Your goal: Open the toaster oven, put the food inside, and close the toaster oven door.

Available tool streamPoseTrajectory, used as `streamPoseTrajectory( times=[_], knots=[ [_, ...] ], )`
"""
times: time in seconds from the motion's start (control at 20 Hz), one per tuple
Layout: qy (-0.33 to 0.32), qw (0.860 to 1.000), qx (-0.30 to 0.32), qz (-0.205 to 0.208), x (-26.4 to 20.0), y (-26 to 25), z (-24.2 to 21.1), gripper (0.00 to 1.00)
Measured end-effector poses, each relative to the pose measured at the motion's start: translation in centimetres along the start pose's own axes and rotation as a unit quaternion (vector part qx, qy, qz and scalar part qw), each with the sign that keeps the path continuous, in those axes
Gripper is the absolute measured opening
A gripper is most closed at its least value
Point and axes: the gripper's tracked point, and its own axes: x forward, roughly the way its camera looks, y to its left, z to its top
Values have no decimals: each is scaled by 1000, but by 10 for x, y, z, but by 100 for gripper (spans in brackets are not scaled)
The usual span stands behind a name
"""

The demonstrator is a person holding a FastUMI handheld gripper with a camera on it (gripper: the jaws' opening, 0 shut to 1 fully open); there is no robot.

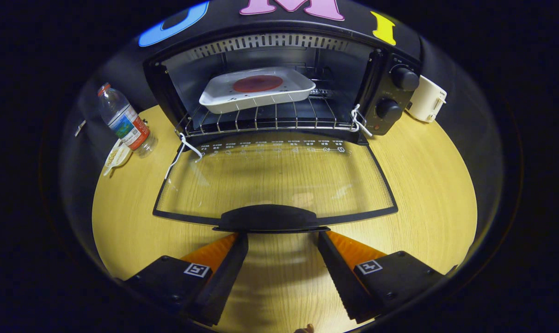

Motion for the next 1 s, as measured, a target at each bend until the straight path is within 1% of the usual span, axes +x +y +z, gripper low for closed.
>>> streamPoseTrajectory(
  times=[0.2,0.45,0.65,0.75,0.8,0.9,1.0],
  knots=[
    [2,1000,-1,6,-8,0,3,99],
    [-18,1000,-1,19,-35,1,16,99],
    [-80,996,-12,28,-65,3,44,99],
    [-115,993,-7,30,-83,5,62,99],
    [-130,991,0,38,-95,9,70,99],
    [-152,987,4,49,-118,13,75,99],
    [-164,985,-10,53,-139,9,69,99]
  ],
)
